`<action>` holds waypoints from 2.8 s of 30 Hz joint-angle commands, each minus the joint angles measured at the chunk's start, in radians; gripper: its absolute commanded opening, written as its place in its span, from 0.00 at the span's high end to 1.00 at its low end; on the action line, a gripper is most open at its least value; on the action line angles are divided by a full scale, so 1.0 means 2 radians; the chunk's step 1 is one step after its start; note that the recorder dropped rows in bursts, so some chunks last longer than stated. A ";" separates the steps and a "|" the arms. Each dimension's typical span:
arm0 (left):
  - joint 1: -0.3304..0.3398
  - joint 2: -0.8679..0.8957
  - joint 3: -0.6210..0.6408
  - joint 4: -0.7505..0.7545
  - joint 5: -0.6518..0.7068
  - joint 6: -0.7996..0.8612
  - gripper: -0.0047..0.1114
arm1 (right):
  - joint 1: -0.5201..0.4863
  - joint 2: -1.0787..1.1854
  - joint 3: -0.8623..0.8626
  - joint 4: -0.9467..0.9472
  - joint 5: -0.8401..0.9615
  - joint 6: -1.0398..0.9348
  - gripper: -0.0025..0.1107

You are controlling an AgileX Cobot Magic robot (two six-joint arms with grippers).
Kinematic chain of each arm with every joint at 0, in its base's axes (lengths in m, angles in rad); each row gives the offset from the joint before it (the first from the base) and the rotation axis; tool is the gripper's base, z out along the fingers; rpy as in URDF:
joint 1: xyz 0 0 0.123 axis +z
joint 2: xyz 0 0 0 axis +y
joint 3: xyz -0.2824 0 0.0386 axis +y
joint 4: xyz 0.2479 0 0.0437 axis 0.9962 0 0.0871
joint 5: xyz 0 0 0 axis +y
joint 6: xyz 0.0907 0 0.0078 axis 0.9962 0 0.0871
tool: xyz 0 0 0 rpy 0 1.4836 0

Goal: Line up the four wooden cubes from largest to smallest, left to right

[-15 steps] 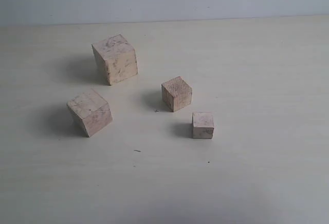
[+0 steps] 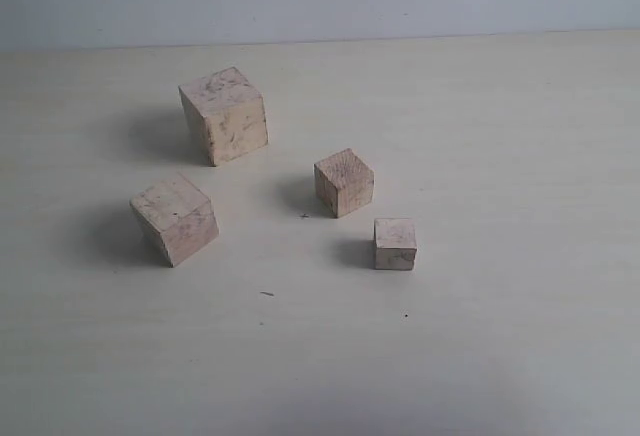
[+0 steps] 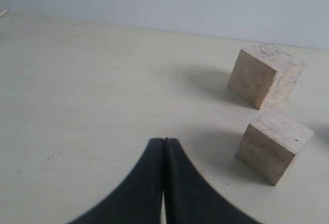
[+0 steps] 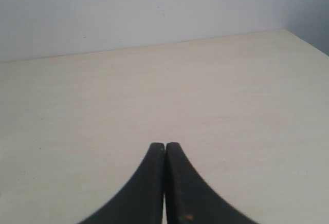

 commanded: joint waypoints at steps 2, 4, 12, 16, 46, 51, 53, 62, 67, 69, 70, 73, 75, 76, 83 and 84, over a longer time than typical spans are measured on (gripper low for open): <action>-0.002 -0.002 0.000 0.002 -0.003 0.000 0.96 | 0.001 -0.003 0.002 0.014 -0.035 -0.002 0.98; -0.002 -0.002 0.000 0.002 -0.003 0.000 0.96 | 0.001 -0.003 0.002 0.044 -0.076 0.001 0.98; -0.002 -0.002 0.000 0.002 -0.003 0.000 0.96 | 0.001 -0.003 0.002 0.066 -0.316 0.002 0.98; -0.002 -0.002 0.000 0.002 -0.003 0.000 0.96 | 0.001 -0.003 0.002 0.066 -0.400 0.026 0.98; -0.002 -0.002 0.000 0.002 -0.003 0.000 0.96 | 0.143 0.695 -0.654 0.246 -0.007 0.023 0.98; -0.002 -0.002 0.000 0.002 -0.003 0.000 0.96 | 0.217 0.785 -0.665 0.362 0.030 -0.236 0.97; -0.002 -0.002 0.000 0.002 -0.003 0.000 0.96 | 0.258 0.835 -0.687 0.358 0.030 -0.289 0.91; -0.002 -0.002 0.000 0.002 -0.003 0.000 0.96 | 0.309 0.979 -0.799 0.266 0.031 -0.277 0.59; -0.002 -0.002 0.000 0.002 -0.003 0.000 0.96 | 0.309 1.045 -0.854 0.266 0.063 -0.275 0.35; -0.002 -0.002 0.000 0.002 -0.003 0.000 0.96 | 0.309 1.064 -0.872 0.265 0.077 -0.275 0.25; -0.002 -0.002 0.000 0.002 -0.003 0.000 0.96 | 0.309 1.071 -0.879 0.265 0.084 -0.275 0.22; -0.002 -0.002 0.000 0.002 -0.003 0.000 0.96 | 0.309 1.093 -0.900 0.286 0.112 -0.276 0.14; -0.002 -0.002 0.000 0.002 -0.003 0.000 0.96 | 0.313 1.103 -0.911 0.288 0.121 -0.289 0.14; -0.002 -0.002 0.000 0.002 -0.003 0.000 0.96 | 0.314 1.104 -0.915 0.288 0.123 -0.289 0.14; -0.002 -0.002 0.000 0.002 -0.003 0.000 0.96 | 0.356 1.109 -0.920 0.256 0.062 -0.288 0.14; -0.002 -0.002 0.000 0.002 -0.003 0.000 0.96 | 0.362 1.112 -0.920 0.250 0.050 -0.288 0.14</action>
